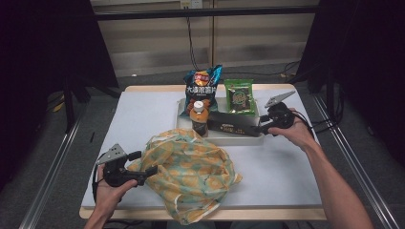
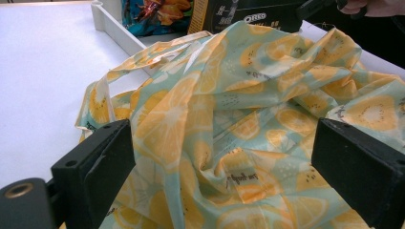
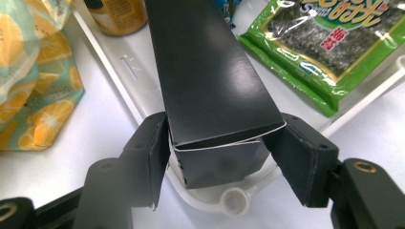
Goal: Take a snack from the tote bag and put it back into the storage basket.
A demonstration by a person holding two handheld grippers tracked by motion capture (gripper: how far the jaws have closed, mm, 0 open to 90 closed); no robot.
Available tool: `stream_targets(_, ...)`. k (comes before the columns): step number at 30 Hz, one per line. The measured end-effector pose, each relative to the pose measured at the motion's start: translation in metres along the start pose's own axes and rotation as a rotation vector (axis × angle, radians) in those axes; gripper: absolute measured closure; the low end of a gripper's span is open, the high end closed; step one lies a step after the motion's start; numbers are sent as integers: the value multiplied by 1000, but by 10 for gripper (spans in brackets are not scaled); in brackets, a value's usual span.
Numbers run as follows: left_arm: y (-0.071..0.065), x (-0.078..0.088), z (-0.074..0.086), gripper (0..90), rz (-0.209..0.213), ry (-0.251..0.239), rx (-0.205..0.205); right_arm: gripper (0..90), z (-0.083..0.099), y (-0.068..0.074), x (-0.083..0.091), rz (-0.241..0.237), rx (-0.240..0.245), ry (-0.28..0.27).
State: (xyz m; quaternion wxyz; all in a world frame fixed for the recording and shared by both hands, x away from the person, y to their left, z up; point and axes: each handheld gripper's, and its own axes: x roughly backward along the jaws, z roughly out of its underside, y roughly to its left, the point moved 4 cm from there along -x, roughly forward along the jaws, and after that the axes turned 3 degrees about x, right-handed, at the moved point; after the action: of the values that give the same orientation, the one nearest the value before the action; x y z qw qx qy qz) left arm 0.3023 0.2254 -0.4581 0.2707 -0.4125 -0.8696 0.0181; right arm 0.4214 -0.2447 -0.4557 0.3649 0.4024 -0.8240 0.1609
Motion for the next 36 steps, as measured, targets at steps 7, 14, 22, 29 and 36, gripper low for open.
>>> stream_targets(7,-1,0,0,70,2,-2,2,381,1,-5,-4,14,-22,-10)
stream_targets(14,-1,0,0,70,2,-1,0,357,2,-4,-3,28,-34,-16)
stream_targets(22,-1,1,0,70,-1,-7,2,392,-2,7,13,39,-70,-110)
stream_targets(29,0,1,-1,71,-3,-12,-2,758,2,24,18,-7,-73,-158)
stream_targets(36,0,3,-2,67,-17,-26,-10,900,6,33,6,-24,-88,-145)
